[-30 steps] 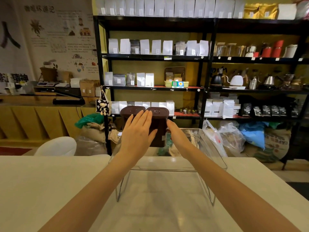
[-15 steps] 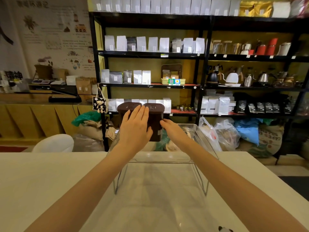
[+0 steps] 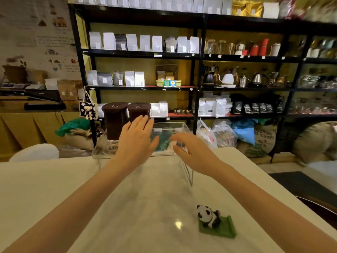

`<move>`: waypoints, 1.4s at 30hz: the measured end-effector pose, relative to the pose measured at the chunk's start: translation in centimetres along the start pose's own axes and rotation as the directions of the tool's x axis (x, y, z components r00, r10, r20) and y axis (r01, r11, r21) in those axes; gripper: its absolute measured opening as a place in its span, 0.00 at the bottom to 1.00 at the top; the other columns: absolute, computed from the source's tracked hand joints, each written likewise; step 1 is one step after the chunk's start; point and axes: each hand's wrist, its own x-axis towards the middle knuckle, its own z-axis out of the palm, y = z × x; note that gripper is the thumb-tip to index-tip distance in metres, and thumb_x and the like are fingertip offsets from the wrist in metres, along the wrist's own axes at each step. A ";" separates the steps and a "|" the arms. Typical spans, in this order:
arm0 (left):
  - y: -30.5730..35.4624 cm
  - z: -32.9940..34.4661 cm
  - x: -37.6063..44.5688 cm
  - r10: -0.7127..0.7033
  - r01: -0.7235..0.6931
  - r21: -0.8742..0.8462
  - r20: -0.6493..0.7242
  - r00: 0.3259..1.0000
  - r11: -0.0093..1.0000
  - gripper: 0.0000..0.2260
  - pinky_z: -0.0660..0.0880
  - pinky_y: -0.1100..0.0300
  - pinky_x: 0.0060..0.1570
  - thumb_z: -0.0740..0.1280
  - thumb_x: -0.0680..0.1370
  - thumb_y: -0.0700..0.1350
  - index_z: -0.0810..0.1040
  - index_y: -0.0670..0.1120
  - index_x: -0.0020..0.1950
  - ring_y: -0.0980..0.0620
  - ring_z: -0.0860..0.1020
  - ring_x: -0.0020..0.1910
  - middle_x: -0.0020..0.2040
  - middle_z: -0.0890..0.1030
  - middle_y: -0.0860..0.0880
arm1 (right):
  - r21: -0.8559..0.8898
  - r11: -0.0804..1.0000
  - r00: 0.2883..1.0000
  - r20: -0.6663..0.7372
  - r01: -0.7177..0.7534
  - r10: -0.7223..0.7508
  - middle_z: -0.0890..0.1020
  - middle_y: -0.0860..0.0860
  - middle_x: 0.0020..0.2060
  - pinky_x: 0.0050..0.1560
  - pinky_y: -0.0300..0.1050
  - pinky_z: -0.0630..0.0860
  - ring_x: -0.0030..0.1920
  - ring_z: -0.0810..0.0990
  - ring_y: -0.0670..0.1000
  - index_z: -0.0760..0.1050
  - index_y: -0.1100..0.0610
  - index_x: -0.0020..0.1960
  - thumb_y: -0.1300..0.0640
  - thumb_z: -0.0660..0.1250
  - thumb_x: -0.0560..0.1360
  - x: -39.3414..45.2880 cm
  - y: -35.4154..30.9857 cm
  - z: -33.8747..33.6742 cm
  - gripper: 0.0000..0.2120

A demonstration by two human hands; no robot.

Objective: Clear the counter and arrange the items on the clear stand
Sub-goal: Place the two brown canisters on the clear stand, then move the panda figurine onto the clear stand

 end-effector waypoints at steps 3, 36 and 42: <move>2.7 0.2 -3.1 0.075 -0.073 -0.172 0.007 0.997 0.982 0.26 0.61 0.53 0.71 0.55 0.77 0.57 0.63 0.47 0.72 0.49 0.63 0.73 0.73 0.67 0.47 | -0.060 0.998 0.999 -0.041 0.016 -0.019 0.72 0.49 0.67 0.66 0.38 0.61 0.68 0.67 0.47 0.69 0.53 0.66 0.55 0.58 0.78 -4.3 2.2 -0.5 0.17; 10.1 6.3 -11.9 0.070 0.265 -0.692 0.415 0.907 0.672 0.16 0.72 0.80 0.41 0.70 0.72 0.43 0.77 0.44 0.60 0.57 0.78 0.47 0.50 0.81 0.50 | -0.117 0.967 0.898 0.358 -0.228 0.255 0.70 0.50 0.68 0.64 0.40 0.62 0.67 0.67 0.49 0.64 0.52 0.70 0.50 0.62 0.76 -16.3 9.7 -0.7 0.24; 9.2 3.1 -8.9 0.046 0.225 -0.705 0.343 0.938 0.672 0.18 0.77 0.63 0.52 0.71 0.71 0.44 0.77 0.45 0.61 0.55 0.80 0.47 0.51 0.83 0.48 | -0.075 0.981 0.941 0.279 -0.179 0.193 0.74 0.48 0.65 0.47 0.30 0.67 0.55 0.70 0.43 0.67 0.50 0.68 0.49 0.65 0.74 -13.4 8.5 -3.3 0.23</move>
